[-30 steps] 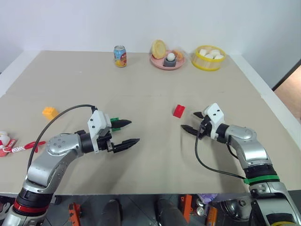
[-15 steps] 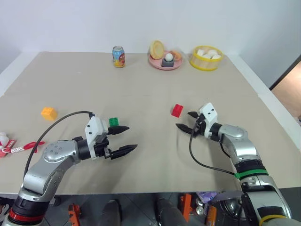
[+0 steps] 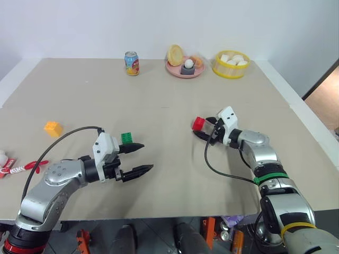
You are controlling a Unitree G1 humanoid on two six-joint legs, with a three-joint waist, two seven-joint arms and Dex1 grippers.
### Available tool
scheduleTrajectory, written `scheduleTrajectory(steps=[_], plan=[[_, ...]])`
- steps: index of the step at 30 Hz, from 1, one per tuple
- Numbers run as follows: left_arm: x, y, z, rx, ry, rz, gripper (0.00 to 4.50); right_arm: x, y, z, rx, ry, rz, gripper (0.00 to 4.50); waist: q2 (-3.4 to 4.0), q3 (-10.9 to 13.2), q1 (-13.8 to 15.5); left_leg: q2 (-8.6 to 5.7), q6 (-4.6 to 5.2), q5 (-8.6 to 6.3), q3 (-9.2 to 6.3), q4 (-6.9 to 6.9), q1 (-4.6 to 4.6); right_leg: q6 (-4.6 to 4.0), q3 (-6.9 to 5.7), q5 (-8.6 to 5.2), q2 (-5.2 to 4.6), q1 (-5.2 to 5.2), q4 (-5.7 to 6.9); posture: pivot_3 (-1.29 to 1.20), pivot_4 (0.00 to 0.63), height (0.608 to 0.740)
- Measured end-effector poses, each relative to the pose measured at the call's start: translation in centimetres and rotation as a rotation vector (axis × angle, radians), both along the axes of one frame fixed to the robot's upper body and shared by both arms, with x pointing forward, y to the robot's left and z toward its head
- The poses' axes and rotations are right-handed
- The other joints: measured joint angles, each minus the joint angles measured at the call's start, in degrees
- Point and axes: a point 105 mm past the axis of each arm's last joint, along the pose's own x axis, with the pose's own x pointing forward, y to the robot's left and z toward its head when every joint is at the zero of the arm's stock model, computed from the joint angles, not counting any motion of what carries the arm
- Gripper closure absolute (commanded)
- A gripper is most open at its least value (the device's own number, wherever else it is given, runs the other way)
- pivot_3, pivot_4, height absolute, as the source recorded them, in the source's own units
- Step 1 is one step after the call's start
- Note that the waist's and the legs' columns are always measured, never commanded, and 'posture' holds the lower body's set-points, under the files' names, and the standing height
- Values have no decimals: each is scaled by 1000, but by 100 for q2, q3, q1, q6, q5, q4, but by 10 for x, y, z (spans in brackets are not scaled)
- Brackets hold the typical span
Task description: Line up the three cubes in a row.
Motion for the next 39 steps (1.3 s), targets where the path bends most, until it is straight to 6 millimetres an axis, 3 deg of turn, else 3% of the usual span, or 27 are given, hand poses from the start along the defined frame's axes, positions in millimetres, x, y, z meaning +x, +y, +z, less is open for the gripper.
scheduleTrajectory(steps=[3,10,22,25,30,34,39], plan=[[1,4,0,0,-1,28,739,-2,2,-2,2,9,25,809,2,1,0,0,0,0,1,0,0,0,0,0,-1,0,0,0,150,740],[-1,7,-3,2,10,44,739,-5,6,-1,-1,4,67,3254,5,3,-1,0,0,0,1,0,1,-1,1,1,0,0,0,0,150,740],[-1,19,-7,16,3,103,739,-12,11,3,14,27,124,3288,9,5,0,0,0,0,0,-4,1,-2,0,-2,0,-2,0,0,150,740],[-5,26,-9,34,12,109,739,-33,17,14,62,53,235,3288,19,12,8,-1,0,0,-2,-10,-3,-1,0,-10,-1,-4,1,0,150,740],[-14,34,-9,59,31,72,739,-93,24,37,48,99,490,3288,25,14,34,-3,-3,-3,-5,-16,-2,-4,-1,-23,-3,-6,4,0,150,740],[-24,38,-14,100,55,6,739,-136,47,33,2,158,678,3288,25,12,2,4,-4,-4,2,-18,8,-19,-5,-19,-3,-11,4,0,150,740],[-33,39,-21,122,65,-55,739,-139,61,19,-46,145,700,3288,24,12,-1,3,-4,-3,7,-1,3,-25,-5,-11,-8,-17,4,0,150,740]])
